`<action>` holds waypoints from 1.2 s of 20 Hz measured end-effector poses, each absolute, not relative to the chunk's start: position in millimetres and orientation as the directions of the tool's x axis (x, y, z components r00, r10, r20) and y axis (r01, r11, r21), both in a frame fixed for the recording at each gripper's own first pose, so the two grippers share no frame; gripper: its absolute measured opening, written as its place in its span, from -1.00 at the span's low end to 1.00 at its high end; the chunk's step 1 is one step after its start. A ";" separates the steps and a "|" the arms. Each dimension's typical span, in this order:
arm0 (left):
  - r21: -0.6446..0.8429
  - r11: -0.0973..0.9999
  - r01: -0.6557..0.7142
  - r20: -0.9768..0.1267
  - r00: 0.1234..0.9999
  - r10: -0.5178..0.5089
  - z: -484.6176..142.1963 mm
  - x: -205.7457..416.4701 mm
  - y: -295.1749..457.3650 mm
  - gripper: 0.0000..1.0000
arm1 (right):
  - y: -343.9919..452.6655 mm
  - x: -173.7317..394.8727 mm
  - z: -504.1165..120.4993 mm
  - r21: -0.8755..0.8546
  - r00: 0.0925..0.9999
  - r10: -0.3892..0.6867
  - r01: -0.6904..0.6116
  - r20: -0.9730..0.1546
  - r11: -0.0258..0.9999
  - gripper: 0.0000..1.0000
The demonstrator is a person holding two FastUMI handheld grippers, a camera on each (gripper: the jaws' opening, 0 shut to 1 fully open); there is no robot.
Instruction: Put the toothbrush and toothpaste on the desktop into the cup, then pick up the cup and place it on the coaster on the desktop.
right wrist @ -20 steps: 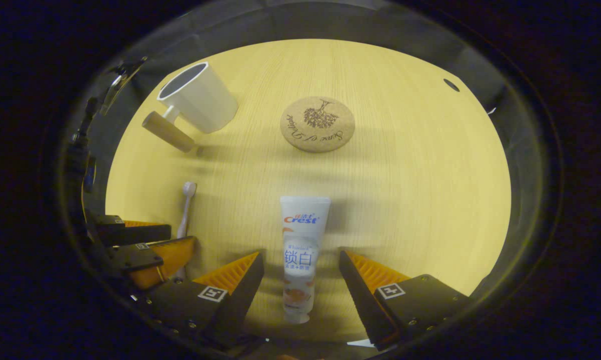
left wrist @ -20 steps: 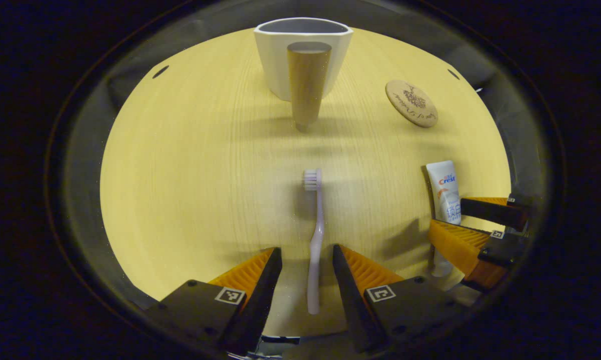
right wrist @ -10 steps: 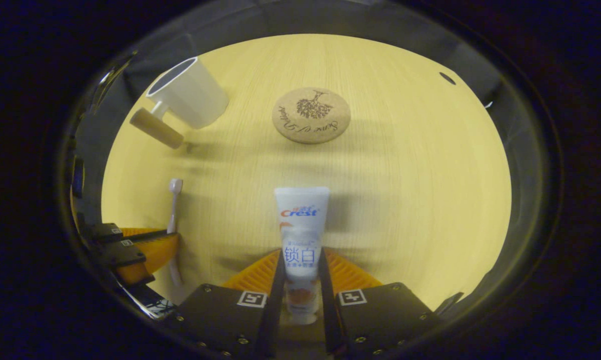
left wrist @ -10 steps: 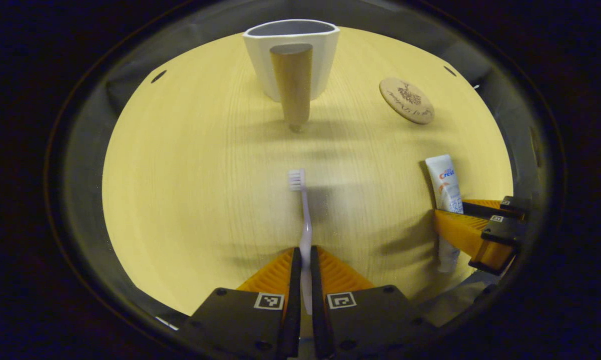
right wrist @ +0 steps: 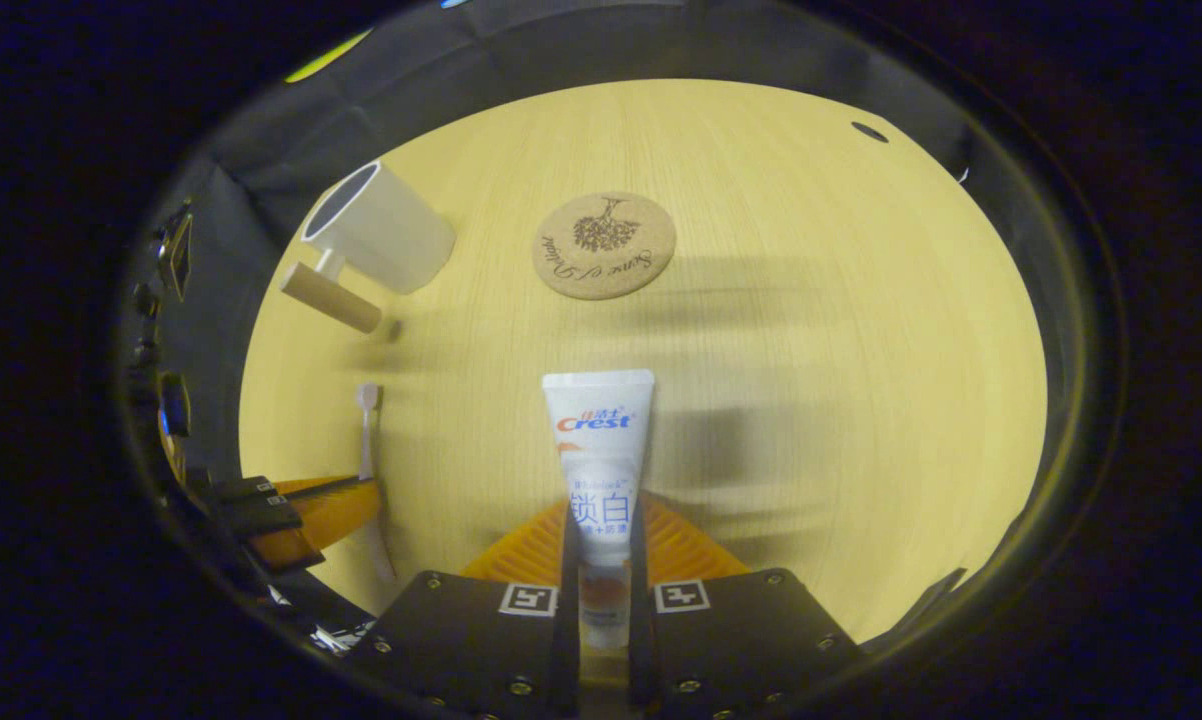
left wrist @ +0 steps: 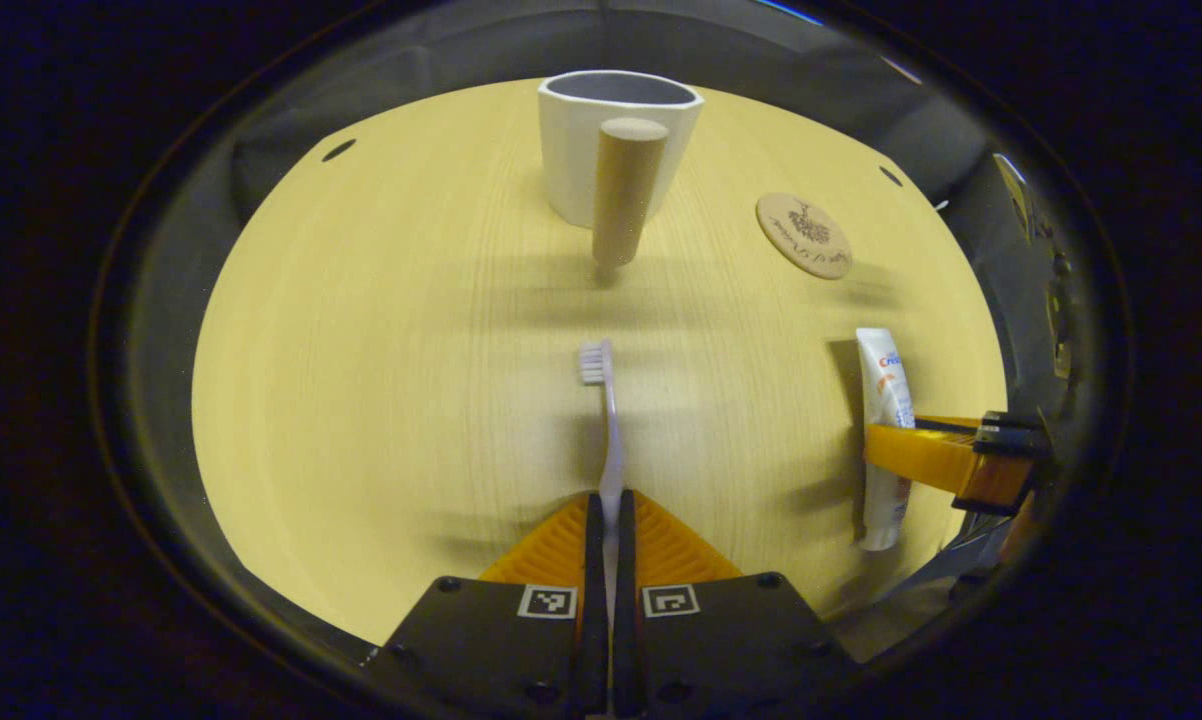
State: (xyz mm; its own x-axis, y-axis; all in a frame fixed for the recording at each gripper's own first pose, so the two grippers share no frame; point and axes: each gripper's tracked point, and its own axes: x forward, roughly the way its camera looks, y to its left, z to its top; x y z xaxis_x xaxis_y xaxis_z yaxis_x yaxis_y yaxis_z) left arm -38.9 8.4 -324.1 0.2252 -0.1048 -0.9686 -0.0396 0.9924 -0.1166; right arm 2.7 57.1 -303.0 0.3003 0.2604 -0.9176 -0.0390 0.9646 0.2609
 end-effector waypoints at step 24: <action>-0.221 0.975 0.000 -0.456 0.884 -0.104 -151.7 36.4 55.9 -0.81 | 48.3 29.3 -149.0 0.251 0.801 0.322 -0.220 -0.505 0.943 -0.60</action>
